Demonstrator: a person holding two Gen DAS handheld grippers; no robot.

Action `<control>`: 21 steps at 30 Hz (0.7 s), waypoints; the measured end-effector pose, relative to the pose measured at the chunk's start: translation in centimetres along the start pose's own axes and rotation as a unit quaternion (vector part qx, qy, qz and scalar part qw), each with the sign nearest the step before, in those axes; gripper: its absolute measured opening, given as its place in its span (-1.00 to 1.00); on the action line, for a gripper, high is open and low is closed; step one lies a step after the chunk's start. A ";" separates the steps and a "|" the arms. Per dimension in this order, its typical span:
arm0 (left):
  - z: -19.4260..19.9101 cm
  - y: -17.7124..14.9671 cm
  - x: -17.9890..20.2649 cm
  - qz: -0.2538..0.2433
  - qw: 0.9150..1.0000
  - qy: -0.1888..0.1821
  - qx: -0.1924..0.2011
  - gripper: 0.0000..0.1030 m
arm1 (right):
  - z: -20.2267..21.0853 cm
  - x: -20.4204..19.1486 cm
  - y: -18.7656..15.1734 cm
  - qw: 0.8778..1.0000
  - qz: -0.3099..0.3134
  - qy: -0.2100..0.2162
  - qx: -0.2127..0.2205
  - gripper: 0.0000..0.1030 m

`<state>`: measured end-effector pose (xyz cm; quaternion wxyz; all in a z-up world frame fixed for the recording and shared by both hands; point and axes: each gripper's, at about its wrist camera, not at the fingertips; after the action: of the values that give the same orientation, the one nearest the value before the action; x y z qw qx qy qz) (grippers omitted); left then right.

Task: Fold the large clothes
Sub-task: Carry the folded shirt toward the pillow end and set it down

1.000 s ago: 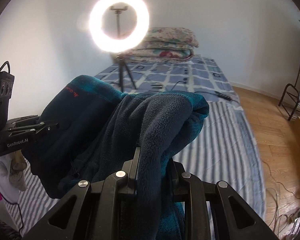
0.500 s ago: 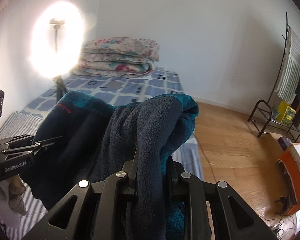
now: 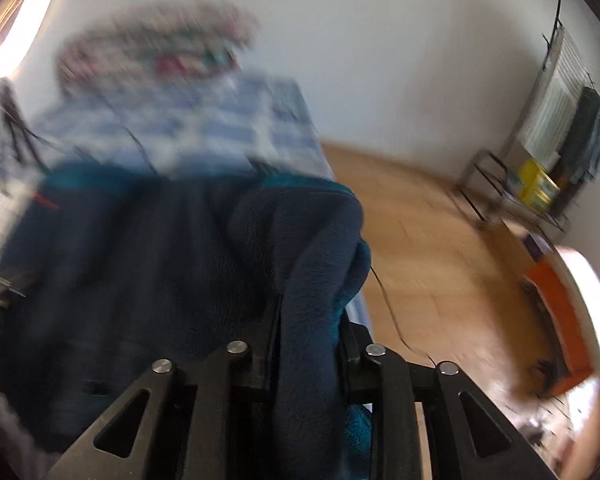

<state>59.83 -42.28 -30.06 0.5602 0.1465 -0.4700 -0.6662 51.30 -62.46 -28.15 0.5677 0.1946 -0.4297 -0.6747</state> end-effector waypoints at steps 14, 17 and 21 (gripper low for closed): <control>2.9 0.0 -0.2 -0.011 1.000 0.010 0.013 -0.14 | 1.3 5.3 -1.9 0.995 -0.099 0.007 -0.004 0.16; 5.4 0.0 1.1 -0.044 0.999 0.017 0.020 -0.14 | 2.7 5.7 -1.9 0.994 -0.107 0.004 0.003 0.13; 9.0 0.2 3.1 -0.071 0.997 0.012 0.025 -0.14 | 4.9 5.4 -1.2 0.995 -0.100 0.009 0.017 0.11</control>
<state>52.47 -40.87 -24.21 0.5130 0.2014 -0.4684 -0.6906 45.42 -65.80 -25.16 0.4977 0.2527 -0.4142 -0.7189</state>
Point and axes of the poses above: each gripper's, at about its wrist camera, not at the fingertips, and z roughly against the way its jaws point, x to its right, y to its top, and after that the axes turned 14 degrees about x, right-handed
